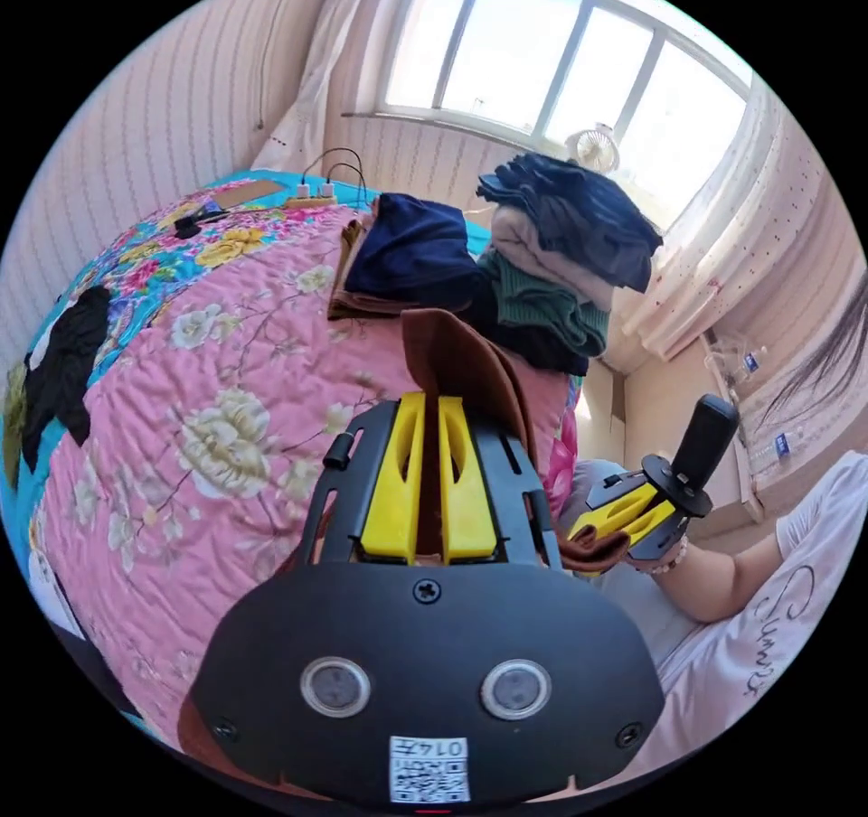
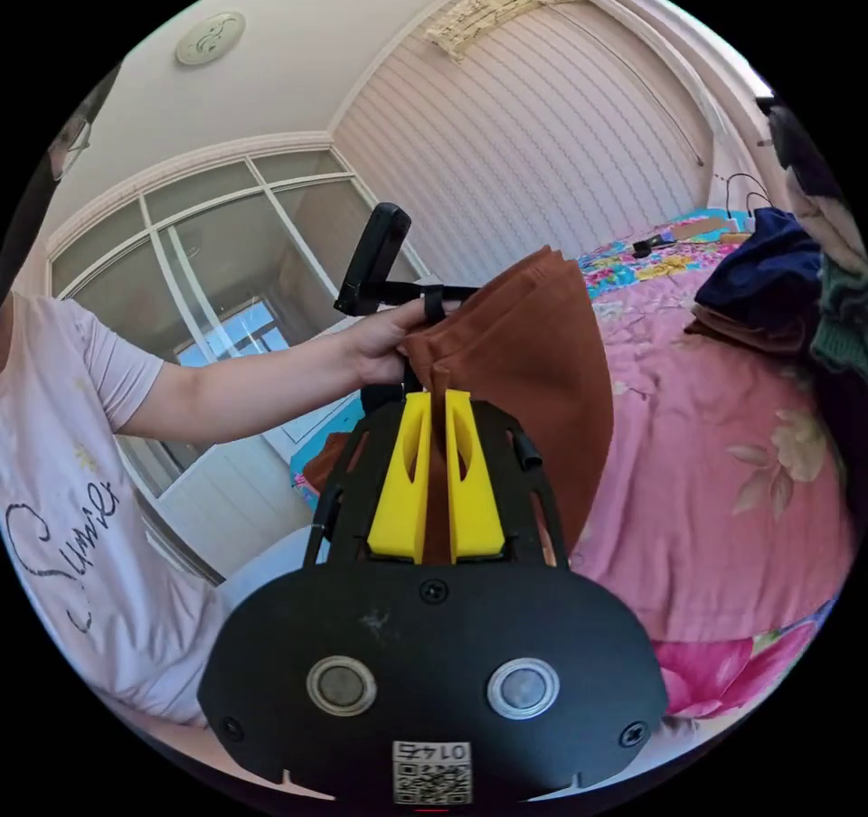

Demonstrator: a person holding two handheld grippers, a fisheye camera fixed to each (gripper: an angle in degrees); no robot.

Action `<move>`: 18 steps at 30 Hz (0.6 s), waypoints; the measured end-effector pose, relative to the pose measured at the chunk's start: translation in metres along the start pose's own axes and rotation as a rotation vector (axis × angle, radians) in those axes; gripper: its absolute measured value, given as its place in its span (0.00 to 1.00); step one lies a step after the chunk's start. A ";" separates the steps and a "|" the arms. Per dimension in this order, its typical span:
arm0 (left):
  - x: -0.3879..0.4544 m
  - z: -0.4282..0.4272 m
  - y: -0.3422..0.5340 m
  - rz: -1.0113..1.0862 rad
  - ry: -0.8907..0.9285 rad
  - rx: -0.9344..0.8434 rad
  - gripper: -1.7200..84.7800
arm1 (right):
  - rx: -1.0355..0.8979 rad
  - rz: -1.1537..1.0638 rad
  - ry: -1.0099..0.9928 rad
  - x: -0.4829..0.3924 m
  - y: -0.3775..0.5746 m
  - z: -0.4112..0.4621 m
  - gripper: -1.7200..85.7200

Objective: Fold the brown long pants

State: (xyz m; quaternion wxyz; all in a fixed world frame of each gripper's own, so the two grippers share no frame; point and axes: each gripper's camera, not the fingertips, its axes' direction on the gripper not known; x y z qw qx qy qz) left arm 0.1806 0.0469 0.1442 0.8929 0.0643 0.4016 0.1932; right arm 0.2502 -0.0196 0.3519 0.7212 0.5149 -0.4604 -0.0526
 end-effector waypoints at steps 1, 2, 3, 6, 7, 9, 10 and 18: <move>-0.008 -0.018 0.012 -0.034 -0.004 0.027 0.02 | -0.020 -0.030 -0.022 -0.013 -0.006 0.012 0.04; -0.027 -0.053 0.038 -0.113 -0.006 0.077 0.02 | -0.067 -0.084 -0.073 -0.040 -0.018 0.040 0.04; -0.045 -0.091 0.068 -0.188 -0.016 0.130 0.02 | -0.114 -0.135 -0.121 -0.068 -0.029 0.071 0.04; -0.089 -0.179 0.151 -0.354 -0.109 0.196 0.02 | -0.254 -0.259 -0.214 -0.146 -0.049 0.160 0.05; -0.098 -0.194 0.170 -0.397 -0.136 0.192 0.02 | -0.292 -0.271 -0.227 -0.162 -0.051 0.180 0.05; -0.129 -0.250 0.255 -0.566 -0.284 0.189 0.01 | -0.451 -0.339 -0.229 -0.219 -0.037 0.264 0.06; -0.134 -0.262 0.279 -0.613 -0.335 0.191 0.01 | -0.487 -0.348 -0.211 -0.230 -0.029 0.285 0.07; -0.088 -0.308 0.485 -0.857 -0.497 0.072 0.01 | -0.831 -0.581 -0.043 -0.297 0.038 0.429 0.09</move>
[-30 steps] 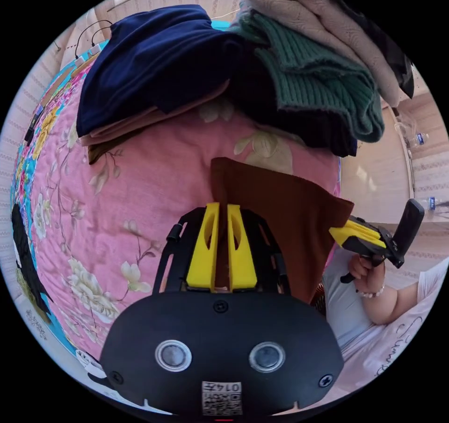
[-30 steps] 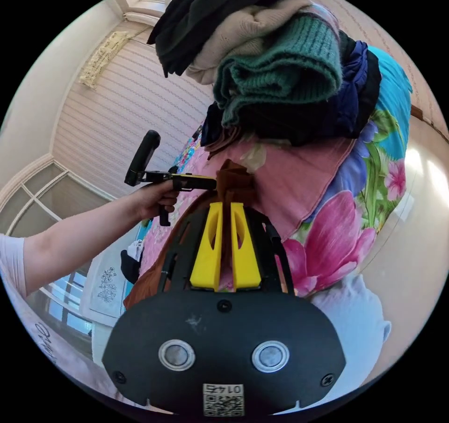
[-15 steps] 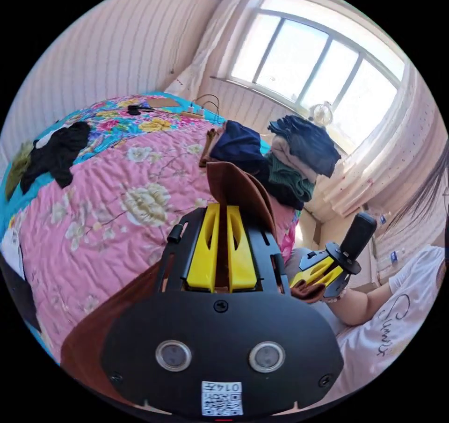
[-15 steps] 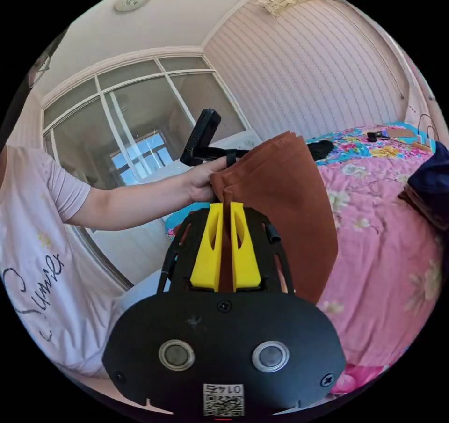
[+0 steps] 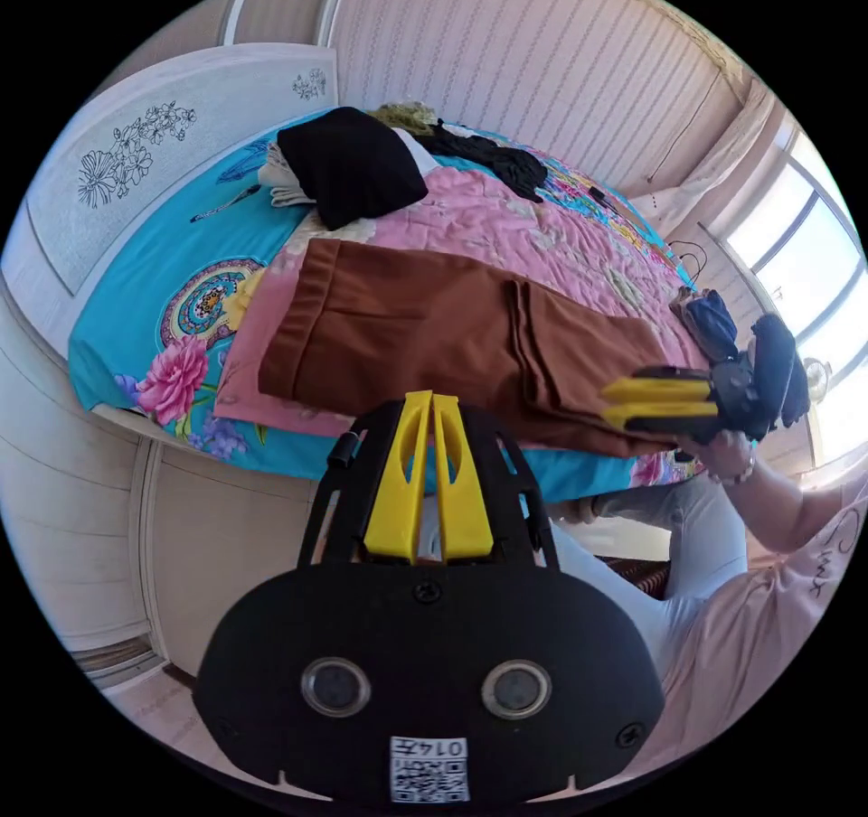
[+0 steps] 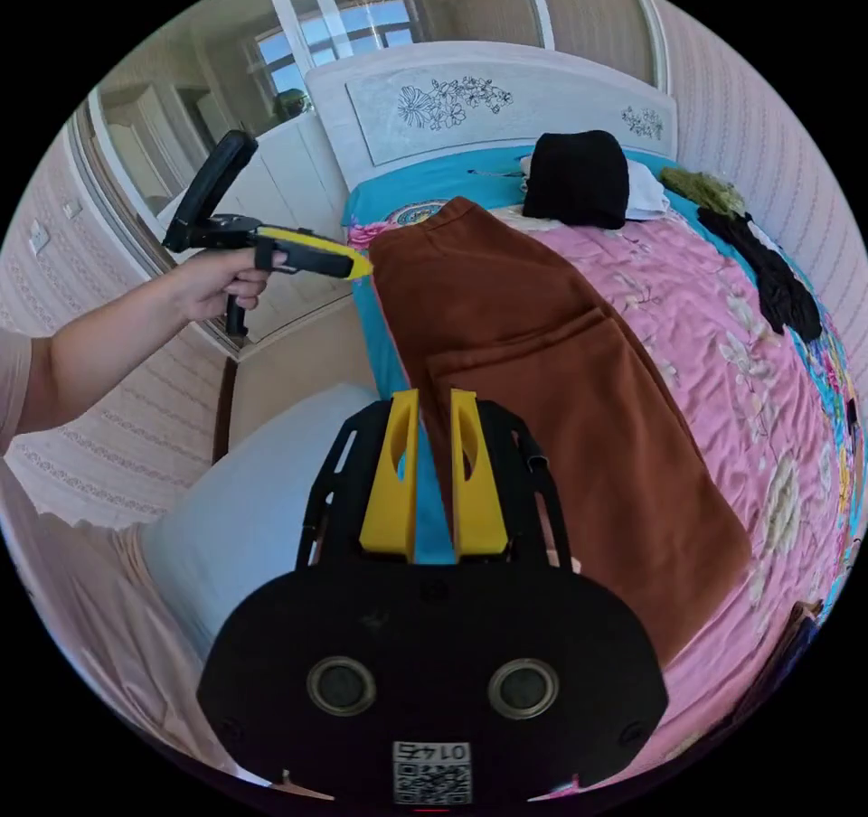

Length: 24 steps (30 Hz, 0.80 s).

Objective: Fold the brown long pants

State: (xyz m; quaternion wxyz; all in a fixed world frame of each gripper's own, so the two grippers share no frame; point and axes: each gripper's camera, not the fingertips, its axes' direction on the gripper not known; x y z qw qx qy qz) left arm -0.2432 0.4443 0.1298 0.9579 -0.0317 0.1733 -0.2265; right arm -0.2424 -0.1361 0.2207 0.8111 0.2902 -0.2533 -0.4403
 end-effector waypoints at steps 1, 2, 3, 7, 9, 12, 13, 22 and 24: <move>0.004 -0.002 0.007 0.012 0.007 0.008 0.02 | 0.007 0.000 0.036 0.004 -0.005 -0.001 0.09; 0.015 -0.005 0.016 0.032 0.042 0.034 0.02 | 0.023 0.004 0.100 0.014 -0.017 -0.003 0.09; 0.027 -0.006 0.022 0.053 0.087 0.056 0.04 | 0.034 0.012 0.156 0.027 -0.031 -0.004 0.09; 0.059 -0.004 0.019 0.084 0.115 0.082 0.09 | -0.021 0.037 0.228 0.065 -0.079 0.014 0.12; 0.067 0.002 0.013 0.097 0.092 0.103 0.09 | -0.060 0.036 0.229 0.081 -0.110 0.040 0.14; 0.061 0.021 0.005 0.099 0.067 0.006 0.08 | -0.122 0.047 0.264 0.093 -0.139 0.078 0.13; 0.059 0.025 0.004 0.101 0.062 -0.017 0.08 | -0.140 0.049 0.271 0.095 -0.144 0.086 0.11; 0.038 -0.018 0.010 0.128 0.169 0.058 0.01 | -0.168 -0.011 0.294 0.089 -0.185 0.089 0.01; 0.031 -0.033 0.010 0.115 0.198 0.091 0.01 | -0.129 -0.011 0.214 0.095 -0.199 0.081 0.01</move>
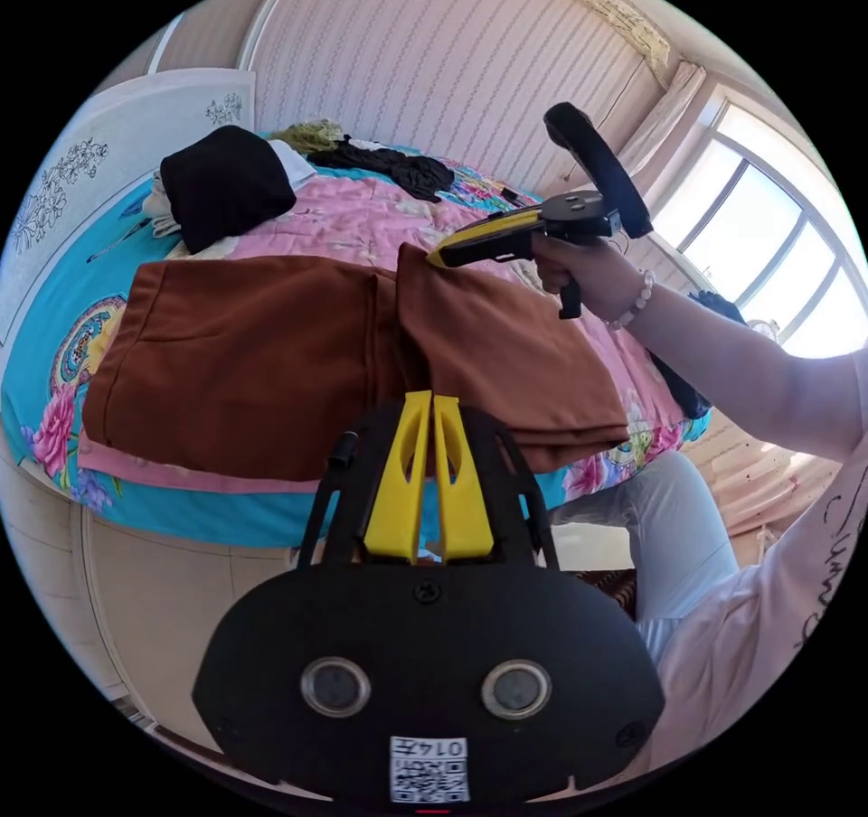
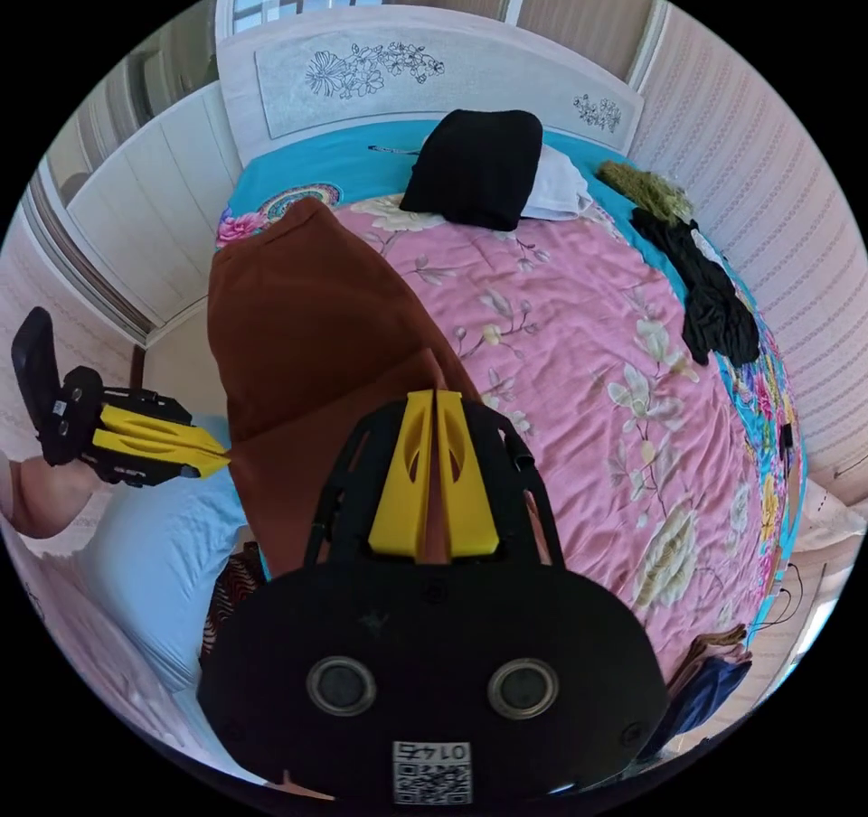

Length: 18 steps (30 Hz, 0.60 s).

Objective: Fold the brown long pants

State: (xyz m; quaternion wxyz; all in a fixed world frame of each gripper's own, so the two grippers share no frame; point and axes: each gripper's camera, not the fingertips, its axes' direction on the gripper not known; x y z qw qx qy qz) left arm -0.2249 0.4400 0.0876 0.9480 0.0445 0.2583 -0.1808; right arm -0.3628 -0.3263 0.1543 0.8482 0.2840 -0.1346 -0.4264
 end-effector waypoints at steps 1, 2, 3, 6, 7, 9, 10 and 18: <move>0.000 -0.004 0.000 0.003 -0.003 0.009 0.01 | -0.002 0.004 -0.021 0.003 -0.004 0.001 0.01; 0.000 -0.012 -0.001 0.010 -0.025 0.023 0.01 | -0.009 0.013 -0.056 0.008 -0.013 0.004 0.01; 0.001 -0.018 -0.002 0.024 -0.062 0.024 0.01 | -0.020 0.019 -0.070 0.011 -0.022 0.011 0.01; -0.003 -0.023 -0.004 0.047 -0.160 -0.016 0.01 | -0.034 0.022 -0.080 0.016 -0.039 0.036 0.01; -0.005 -0.022 -0.005 0.046 -0.164 -0.034 0.01 | -0.047 0.024 -0.085 0.017 -0.042 0.043 0.01; -0.014 -0.006 -0.004 0.059 -0.170 -0.148 0.01 | -0.137 0.001 -0.074 0.018 -0.049 0.074 0.02; -0.016 0.001 -0.002 0.063 -0.176 -0.185 0.01 | -0.140 -0.016 -0.068 0.017 -0.050 0.078 0.03; -0.024 -0.030 0.004 -0.025 -0.162 -0.139 0.08 | -0.028 -0.163 -0.008 0.017 -0.069 0.068 0.14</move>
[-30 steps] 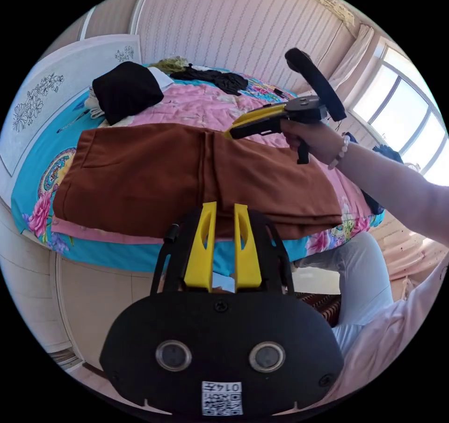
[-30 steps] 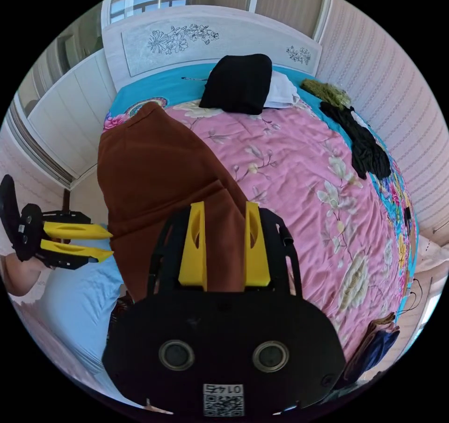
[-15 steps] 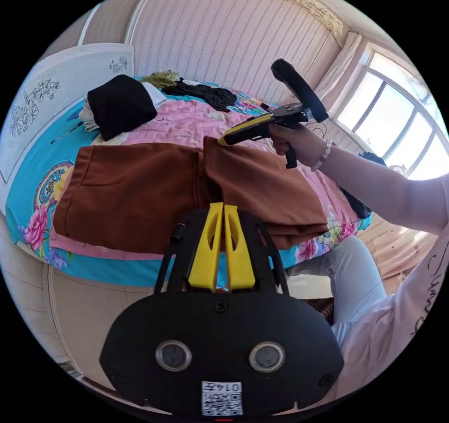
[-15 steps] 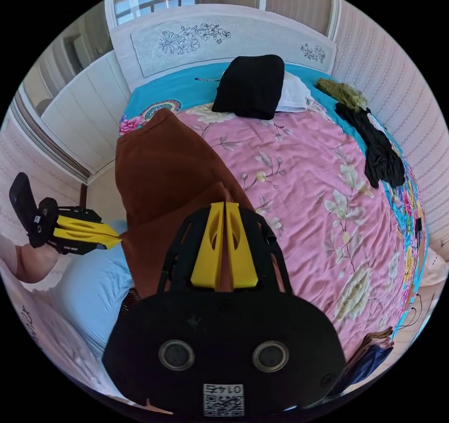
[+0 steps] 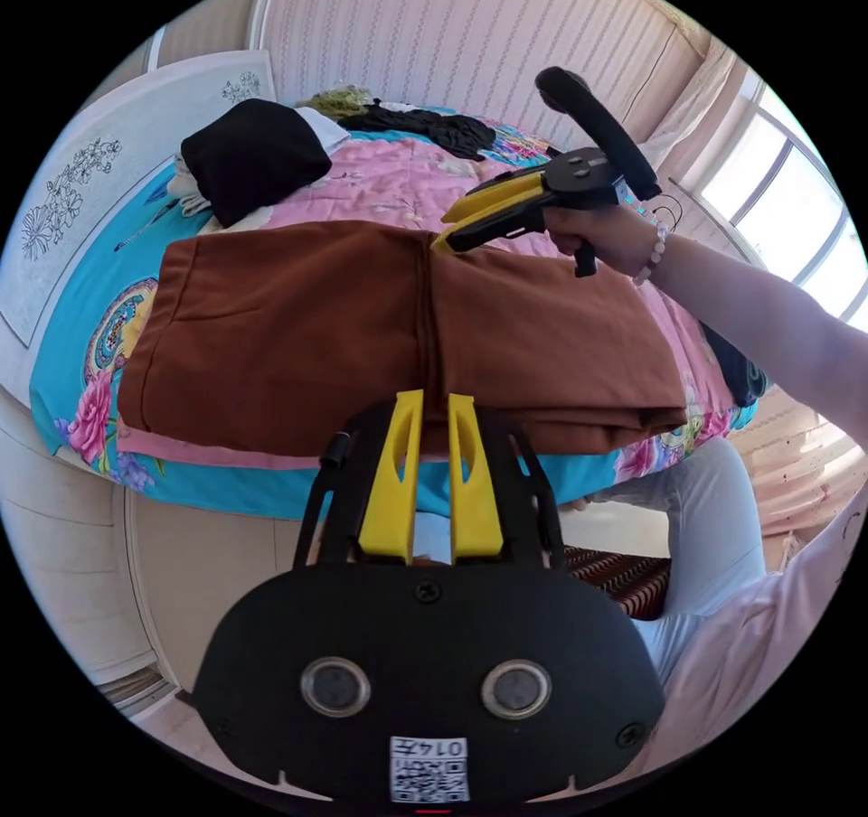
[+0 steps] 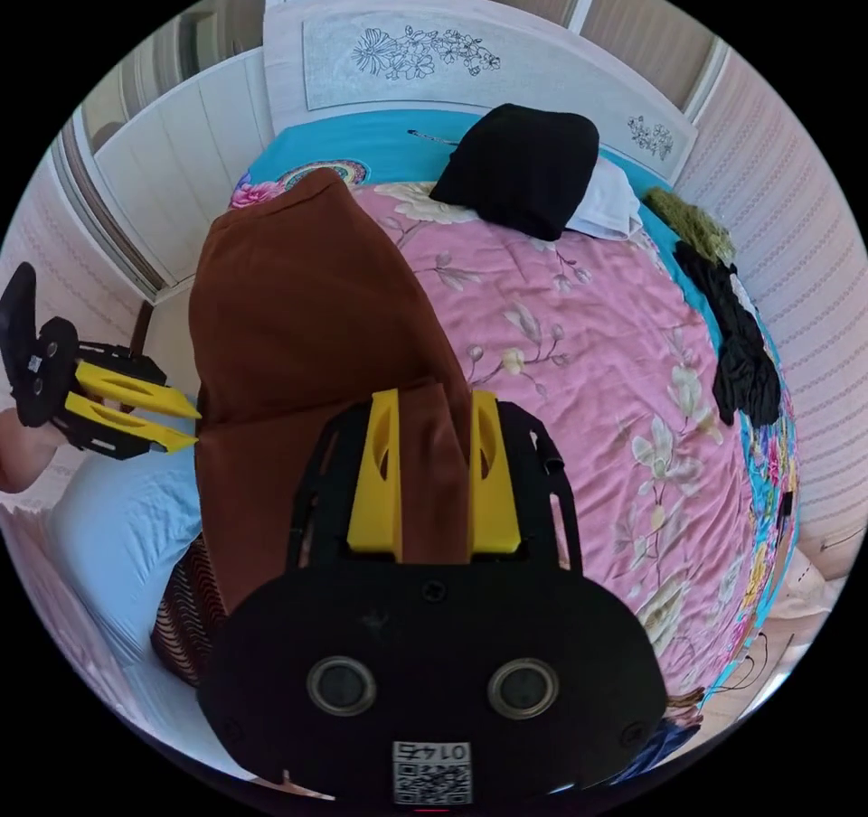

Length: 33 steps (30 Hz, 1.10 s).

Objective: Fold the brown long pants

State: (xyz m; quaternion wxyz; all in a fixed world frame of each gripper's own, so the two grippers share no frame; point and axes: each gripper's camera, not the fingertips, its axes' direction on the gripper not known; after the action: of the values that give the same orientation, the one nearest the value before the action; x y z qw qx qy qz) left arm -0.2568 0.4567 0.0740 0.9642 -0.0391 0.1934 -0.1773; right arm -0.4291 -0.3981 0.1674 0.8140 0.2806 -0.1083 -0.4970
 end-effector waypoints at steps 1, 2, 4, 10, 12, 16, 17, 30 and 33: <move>0.000 -0.004 0.001 -0.005 -0.003 0.013 0.08 | -0.016 -0.004 -0.015 0.002 -0.002 0.004 0.14; 0.001 -0.009 0.001 -0.007 -0.005 0.037 0.09 | -0.047 -0.012 -0.050 0.006 -0.006 0.012 0.13; 0.002 -0.009 0.001 -0.011 0.000 0.050 0.10 | -0.075 -0.022 -0.102 0.011 -0.011 0.023 0.12; 0.008 0.012 -0.002 -0.016 0.002 -0.029 0.13 | -0.086 -0.047 -0.164 0.026 -0.019 0.031 0.11; 0.007 0.015 0.001 -0.030 -0.006 -0.021 0.12 | -0.097 -0.066 -0.170 0.027 -0.020 0.034 0.10; 0.006 0.010 0.006 -0.032 0.007 -0.007 0.08 | -0.097 -0.109 -0.144 0.025 -0.019 0.029 0.07; 0.006 0.008 0.008 -0.036 0.010 0.003 0.06 | -0.080 -0.117 -0.140 0.025 -0.016 0.025 0.07; -0.002 -0.077 0.044 -0.024 -0.008 0.265 0.01 | 0.190 -0.218 -0.151 0.026 -0.024 -0.087 0.06; -0.030 -0.121 0.052 -0.075 -0.118 0.361 0.01 | 0.283 -0.250 -0.169 0.014 -0.072 -0.100 0.07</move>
State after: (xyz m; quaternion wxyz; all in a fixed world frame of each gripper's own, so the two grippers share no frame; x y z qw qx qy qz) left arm -0.3125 0.5147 -0.0342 0.9579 0.1172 0.0999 -0.2423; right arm -0.4308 -0.4011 0.0436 0.6863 0.3609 -0.2090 -0.5958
